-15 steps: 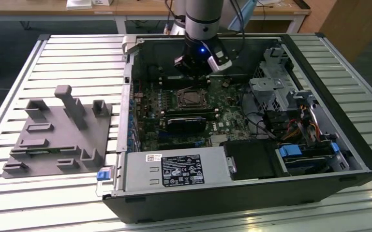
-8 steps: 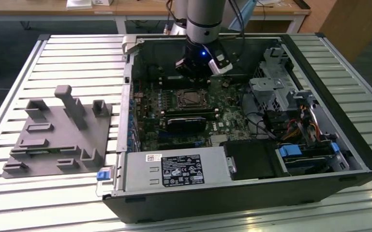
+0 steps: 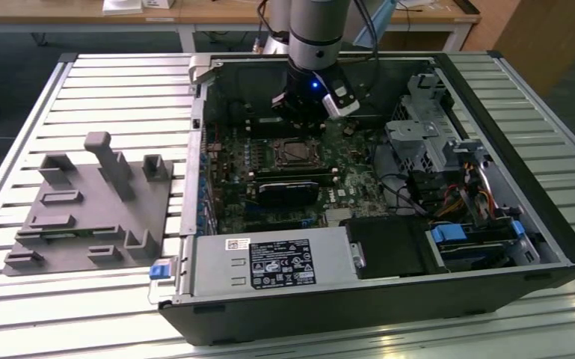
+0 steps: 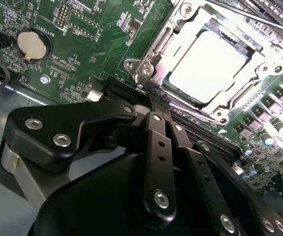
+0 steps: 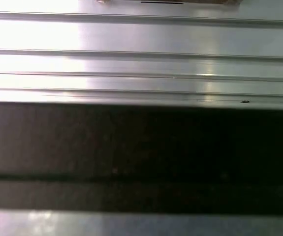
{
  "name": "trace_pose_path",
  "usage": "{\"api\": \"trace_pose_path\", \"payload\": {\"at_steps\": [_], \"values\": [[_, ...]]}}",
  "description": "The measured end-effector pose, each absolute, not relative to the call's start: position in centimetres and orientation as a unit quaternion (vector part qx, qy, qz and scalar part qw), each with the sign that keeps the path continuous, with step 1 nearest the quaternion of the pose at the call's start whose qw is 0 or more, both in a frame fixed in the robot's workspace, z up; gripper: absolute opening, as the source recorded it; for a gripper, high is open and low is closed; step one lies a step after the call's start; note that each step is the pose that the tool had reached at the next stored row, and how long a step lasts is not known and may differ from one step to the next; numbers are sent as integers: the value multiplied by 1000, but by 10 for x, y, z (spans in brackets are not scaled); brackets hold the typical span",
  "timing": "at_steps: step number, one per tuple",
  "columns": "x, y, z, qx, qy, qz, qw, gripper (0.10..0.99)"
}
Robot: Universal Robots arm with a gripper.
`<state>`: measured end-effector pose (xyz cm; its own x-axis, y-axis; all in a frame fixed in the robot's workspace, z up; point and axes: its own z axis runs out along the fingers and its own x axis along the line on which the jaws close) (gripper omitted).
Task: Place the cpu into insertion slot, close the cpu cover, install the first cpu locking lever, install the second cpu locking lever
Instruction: 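Install the first cpu locking lever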
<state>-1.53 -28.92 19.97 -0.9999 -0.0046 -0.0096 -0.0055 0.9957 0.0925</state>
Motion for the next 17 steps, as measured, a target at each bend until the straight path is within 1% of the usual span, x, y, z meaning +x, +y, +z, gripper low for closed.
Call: {"api": "trace_pose_path", "payload": {"at_steps": [8,17], "values": [[-15,-289,201,-3,999,46,5,106],[-15,-289,197,-3,999,35,5,106]]}}
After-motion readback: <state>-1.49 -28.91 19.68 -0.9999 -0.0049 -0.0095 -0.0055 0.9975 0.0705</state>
